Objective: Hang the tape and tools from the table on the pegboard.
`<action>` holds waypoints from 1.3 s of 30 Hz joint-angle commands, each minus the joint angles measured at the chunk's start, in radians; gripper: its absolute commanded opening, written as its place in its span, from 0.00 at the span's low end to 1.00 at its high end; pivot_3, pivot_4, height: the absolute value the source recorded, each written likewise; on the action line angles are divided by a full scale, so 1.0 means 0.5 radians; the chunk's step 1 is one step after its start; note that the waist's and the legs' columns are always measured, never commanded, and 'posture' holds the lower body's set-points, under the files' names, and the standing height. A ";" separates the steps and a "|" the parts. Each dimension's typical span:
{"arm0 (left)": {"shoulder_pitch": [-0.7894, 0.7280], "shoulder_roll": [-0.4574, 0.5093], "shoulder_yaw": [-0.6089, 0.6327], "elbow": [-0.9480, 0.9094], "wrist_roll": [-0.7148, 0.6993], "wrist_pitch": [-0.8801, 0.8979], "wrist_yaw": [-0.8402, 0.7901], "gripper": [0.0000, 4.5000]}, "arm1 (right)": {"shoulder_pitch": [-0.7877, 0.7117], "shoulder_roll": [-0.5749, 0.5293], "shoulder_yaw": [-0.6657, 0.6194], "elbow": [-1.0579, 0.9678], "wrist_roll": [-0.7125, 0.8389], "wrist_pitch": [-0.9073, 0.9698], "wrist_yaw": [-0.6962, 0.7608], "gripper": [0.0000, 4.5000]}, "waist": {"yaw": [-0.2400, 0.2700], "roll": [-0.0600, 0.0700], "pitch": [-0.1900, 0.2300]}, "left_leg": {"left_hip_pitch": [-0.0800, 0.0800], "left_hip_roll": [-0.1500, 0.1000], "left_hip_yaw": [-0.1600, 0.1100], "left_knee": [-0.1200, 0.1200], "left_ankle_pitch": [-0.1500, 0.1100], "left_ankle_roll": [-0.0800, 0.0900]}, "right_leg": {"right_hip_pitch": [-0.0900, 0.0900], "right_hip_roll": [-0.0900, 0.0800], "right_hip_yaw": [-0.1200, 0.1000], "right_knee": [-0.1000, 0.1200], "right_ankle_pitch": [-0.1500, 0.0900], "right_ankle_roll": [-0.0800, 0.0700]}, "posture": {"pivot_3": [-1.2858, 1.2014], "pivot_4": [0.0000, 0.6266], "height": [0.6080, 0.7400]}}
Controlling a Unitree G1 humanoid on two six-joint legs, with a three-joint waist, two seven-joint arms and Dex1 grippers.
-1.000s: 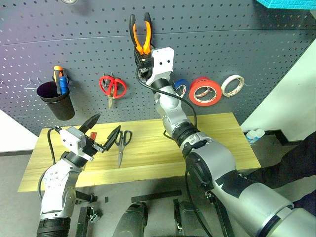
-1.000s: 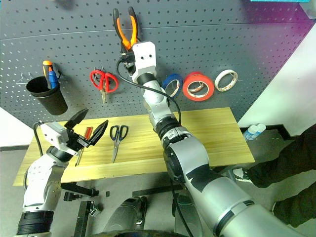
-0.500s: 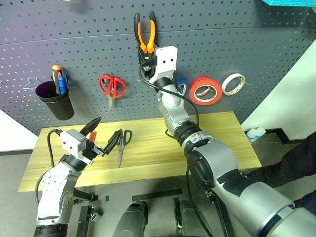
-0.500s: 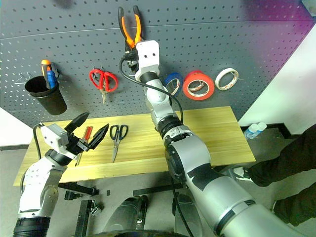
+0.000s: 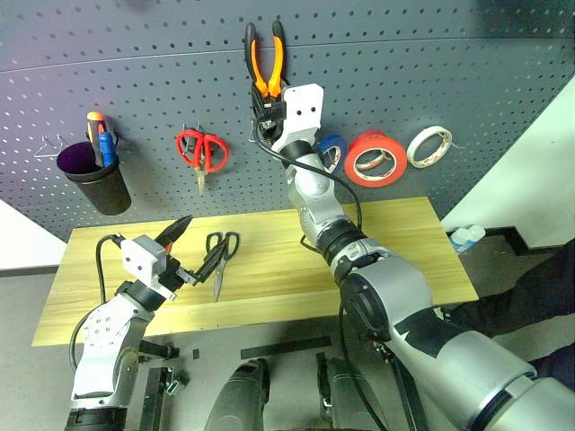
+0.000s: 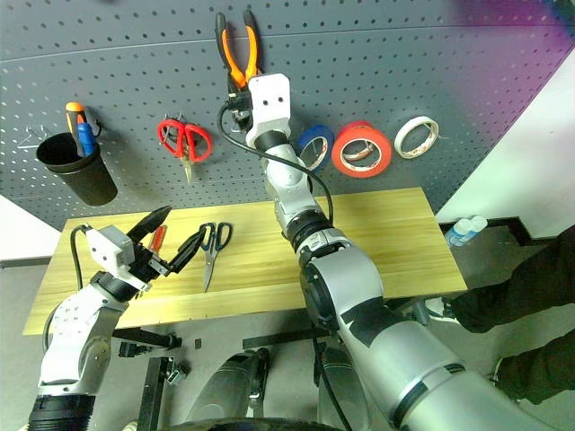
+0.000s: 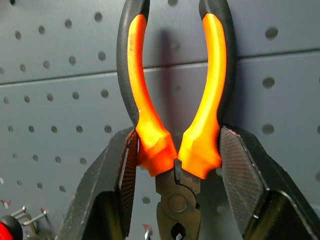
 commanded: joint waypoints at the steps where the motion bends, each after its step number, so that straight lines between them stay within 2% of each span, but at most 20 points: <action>1: 0.003 0.000 -0.001 -0.064 0.013 -0.008 0.015 1.00 | -0.046 0.012 -0.012 -0.066 0.009 -0.064 -0.007 0.46 | 0.000 -0.001 0.005 | 0.000 0.000 0.000 -0.002 0.000 0.000 | 0.000 0.000 0.000 -0.001 0.000 0.000 | 0.58 0.42 1.00; 13: 0.024 0.015 0.019 -0.095 0.007 0.015 0.021 1.00 | -0.050 0.065 -0.006 -0.042 0.002 -0.061 -0.024 0.46 | -0.001 -0.002 0.026 | 0.000 0.001 0.000 -0.006 0.000 0.000 | -0.002 -0.001 0.000 -0.003 -0.001 -0.001 | 0.58 0.42 1.00; 30: -0.083 -0.004 -0.009 0.008 0.027 -0.010 0.023 1.00 | 0.290 0.161 0.136 -0.126 -0.128 -0.069 -0.064 0.46 | -0.004 -0.002 0.036 | -0.002 0.001 0.000 -0.019 0.000 -0.001 | -0.005 -0.001 0.000 -0.014 -0.001 -0.001 | 0.57 0.41 1.00; 36: -0.145 -0.034 -0.024 0.077 0.050 -0.044 0.016 1.00 | 0.363 0.168 0.177 -0.158 -0.111 -0.045 0.004 0.46 | -0.001 -0.002 0.036 | -0.003 0.001 0.000 -0.023 0.000 -0.001 | -0.005 -0.001 -0.001 -0.020 -0.001 -0.001 | 0.56 0.39 1.00; 39: -0.169 -0.045 -0.025 0.104 0.058 -0.059 0.013 1.00 | 0.368 0.163 0.181 -0.168 -0.101 -0.021 0.017 0.68 | -0.001 -0.002 0.036 | -0.003 0.001 0.000 -0.023 0.000 -0.001 | -0.004 -0.001 -0.001 -0.021 -0.001 -0.001 | 0.56 0.38 1.00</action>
